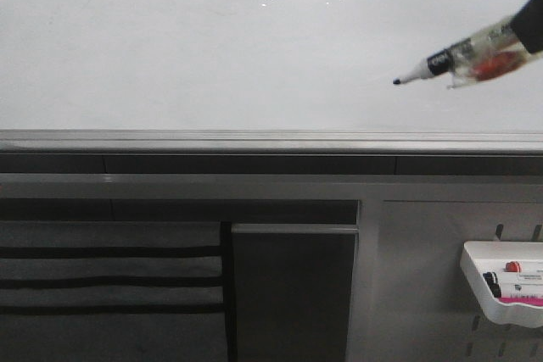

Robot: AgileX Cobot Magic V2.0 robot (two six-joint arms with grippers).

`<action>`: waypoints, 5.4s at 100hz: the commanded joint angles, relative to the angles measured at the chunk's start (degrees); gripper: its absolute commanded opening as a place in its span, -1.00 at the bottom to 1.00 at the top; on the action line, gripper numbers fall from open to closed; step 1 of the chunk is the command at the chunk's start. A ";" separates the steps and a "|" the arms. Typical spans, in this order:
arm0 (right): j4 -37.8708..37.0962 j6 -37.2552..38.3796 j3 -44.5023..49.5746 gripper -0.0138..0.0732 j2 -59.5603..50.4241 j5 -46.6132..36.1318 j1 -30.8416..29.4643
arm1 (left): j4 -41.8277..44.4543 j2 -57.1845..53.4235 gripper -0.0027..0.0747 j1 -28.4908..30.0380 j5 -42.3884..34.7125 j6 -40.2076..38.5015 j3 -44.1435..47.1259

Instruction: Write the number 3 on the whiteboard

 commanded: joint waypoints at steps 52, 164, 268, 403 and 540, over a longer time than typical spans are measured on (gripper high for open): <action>-8.94 5.81 -26.08 -0.64 16.66 -5.37 12.06 | -1.51 -0.02 0.12 0.18 -4.31 -0.69 -1.52; -17.91 12.77 -33.40 -0.64 31.50 -5.40 9.90 | -1.51 -0.02 0.12 0.18 -4.31 -0.69 -1.52; -8.45 -4.64 -10.69 -0.64 5.13 -7.34 19.91 | -1.51 -0.02 0.12 0.18 -4.31 -0.69 -1.52; -8.45 -38.97 -10.69 -0.64 3.98 -8.45 22.19 | -12.86 29.43 0.12 -26.98 -3.64 32.55 -20.36; -8.71 -41.85 -10.69 -0.64 4.09 -8.08 23.50 | -12.73 40.43 -0.74 -29.07 4.97 44.68 -31.26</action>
